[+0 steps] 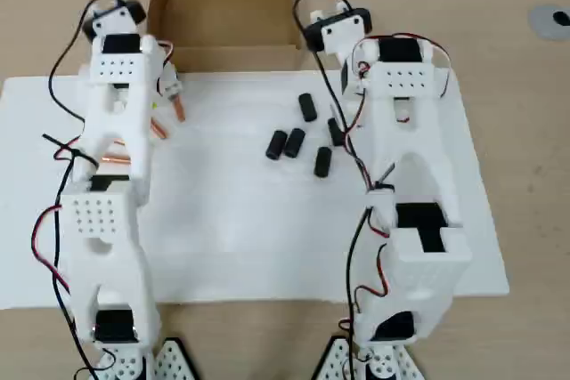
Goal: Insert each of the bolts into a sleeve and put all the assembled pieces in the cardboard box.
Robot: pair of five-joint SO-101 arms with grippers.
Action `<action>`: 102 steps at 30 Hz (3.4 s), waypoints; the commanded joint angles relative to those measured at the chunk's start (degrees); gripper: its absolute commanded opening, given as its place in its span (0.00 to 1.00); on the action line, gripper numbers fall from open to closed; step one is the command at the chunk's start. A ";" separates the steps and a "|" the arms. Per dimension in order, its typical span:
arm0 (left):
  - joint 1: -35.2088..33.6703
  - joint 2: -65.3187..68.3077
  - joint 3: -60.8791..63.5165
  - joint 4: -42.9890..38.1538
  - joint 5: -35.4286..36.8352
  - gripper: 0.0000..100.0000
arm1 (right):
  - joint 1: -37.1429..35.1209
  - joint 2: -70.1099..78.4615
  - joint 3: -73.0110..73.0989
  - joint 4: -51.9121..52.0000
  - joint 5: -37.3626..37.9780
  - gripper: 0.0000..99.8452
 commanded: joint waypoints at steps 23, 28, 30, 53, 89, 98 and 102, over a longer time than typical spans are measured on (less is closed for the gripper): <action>0.44 11.03 -44.92 20.84 -0.44 0.11 | -0.75 -0.40 0.13 1.76 0.00 0.08; 1.67 11.38 -47.21 22.95 -0.35 0.11 | -0.75 -0.40 0.75 1.67 0.00 0.08; 1.93 12.44 -46.42 22.07 0.53 0.11 | -0.75 -0.40 1.63 1.58 0.00 0.08; 3.87 27.12 -42.81 11.08 8.26 0.00 | -0.31 -0.57 2.86 1.67 0.00 0.08; 14.42 -47.52 5.01 21.19 -7.30 0.01 | -5.32 -0.48 2.86 1.67 -23.91 0.08; 12.13 -75.91 41.67 3.96 -11.87 0.01 | -10.07 -0.40 7.96 0.44 -30.24 0.08; 12.40 -88.48 57.85 -4.40 -13.01 0.00 | -8.48 1.27 9.01 -0.26 -30.33 0.08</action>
